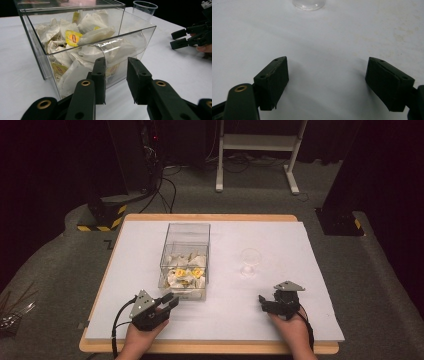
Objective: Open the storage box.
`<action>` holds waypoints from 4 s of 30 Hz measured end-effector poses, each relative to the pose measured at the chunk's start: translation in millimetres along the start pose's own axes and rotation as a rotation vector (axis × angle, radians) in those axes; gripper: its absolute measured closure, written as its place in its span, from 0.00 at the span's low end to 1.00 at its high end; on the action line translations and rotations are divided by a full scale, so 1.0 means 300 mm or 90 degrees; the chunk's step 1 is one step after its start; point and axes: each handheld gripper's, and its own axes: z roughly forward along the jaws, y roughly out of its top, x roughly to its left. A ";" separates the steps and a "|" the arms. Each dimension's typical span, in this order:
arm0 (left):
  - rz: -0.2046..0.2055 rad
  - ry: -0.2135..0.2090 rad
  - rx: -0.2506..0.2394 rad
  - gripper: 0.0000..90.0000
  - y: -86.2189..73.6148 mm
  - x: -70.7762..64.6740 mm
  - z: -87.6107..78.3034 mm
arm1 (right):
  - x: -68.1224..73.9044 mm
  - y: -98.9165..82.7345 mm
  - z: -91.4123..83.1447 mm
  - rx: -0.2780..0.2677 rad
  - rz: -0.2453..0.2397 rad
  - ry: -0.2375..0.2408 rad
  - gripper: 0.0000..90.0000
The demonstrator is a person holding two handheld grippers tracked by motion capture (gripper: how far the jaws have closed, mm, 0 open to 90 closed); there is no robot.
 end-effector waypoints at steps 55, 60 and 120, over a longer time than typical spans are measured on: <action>0.032 0.152 -0.030 0.64 0.131 0.109 -0.009 | 0.000 0.000 0.000 -0.001 -0.002 -0.001 0.21; 0.015 0.161 -0.030 0.65 0.132 0.133 -0.004 | 0.000 -0.001 0.000 -0.001 -0.002 -0.001 0.21; -0.012 0.164 0.004 0.83 0.053 0.071 -0.005 | 0.000 -0.001 0.000 -0.001 -0.002 -0.001 0.21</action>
